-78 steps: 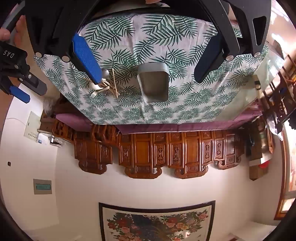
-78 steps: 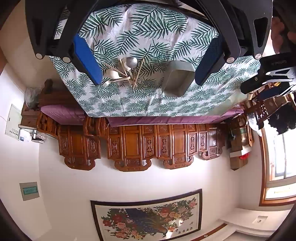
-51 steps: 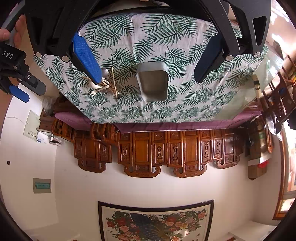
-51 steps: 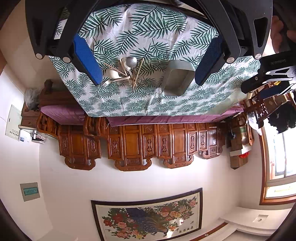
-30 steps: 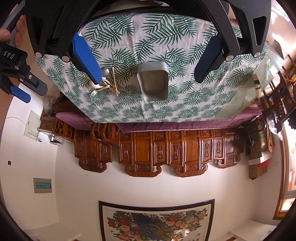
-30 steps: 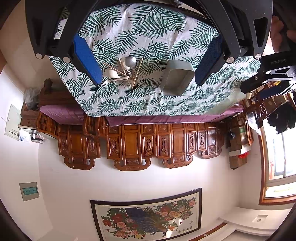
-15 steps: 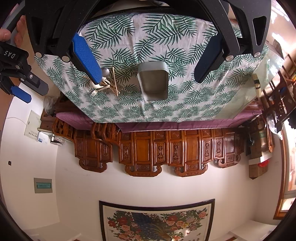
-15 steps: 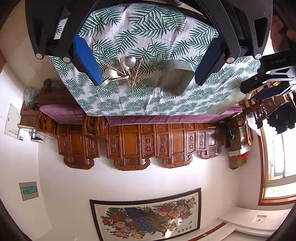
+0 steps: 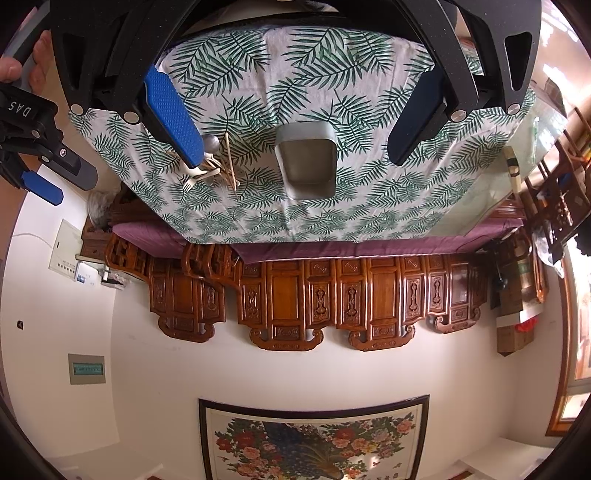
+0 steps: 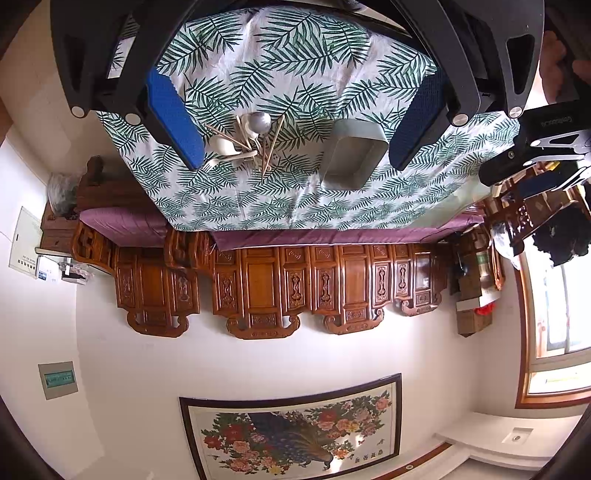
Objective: Organize utensils
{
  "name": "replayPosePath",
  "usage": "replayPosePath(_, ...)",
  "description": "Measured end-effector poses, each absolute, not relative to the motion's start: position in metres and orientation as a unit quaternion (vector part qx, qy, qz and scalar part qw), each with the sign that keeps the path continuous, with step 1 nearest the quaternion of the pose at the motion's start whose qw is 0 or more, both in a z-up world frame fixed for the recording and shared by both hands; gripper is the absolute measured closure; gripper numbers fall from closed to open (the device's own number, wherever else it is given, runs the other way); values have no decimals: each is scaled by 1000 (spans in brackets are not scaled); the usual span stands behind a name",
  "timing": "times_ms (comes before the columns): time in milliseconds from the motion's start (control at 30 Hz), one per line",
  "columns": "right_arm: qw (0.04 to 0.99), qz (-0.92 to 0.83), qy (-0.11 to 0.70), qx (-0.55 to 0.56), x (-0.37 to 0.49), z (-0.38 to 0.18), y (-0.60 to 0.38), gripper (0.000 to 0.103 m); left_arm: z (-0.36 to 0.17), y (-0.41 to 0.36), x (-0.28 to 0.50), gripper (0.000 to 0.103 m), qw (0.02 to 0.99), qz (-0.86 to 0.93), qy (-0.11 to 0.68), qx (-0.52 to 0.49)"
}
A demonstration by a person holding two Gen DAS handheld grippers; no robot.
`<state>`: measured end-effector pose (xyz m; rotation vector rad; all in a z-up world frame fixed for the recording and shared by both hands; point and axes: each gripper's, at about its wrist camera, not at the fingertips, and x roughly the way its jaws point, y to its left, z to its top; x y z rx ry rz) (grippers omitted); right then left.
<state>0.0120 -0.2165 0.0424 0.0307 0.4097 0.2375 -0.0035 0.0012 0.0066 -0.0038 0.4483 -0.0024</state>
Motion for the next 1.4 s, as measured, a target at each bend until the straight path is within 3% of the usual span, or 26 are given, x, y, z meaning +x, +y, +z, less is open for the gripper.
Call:
replayPosePath(633,968,124,217,12,20,37,-214,2,-12,-3,15,6,969,-5,248,8)
replayPosePath(1200,953,143,266,-17,115,-9,-235,3,-59,-16,96,6,949,-55,310,33)
replayPosePath(1400,943,144,296,-44,155,-33,-246,8,-77,-24,128,6,939,-79,332,37)
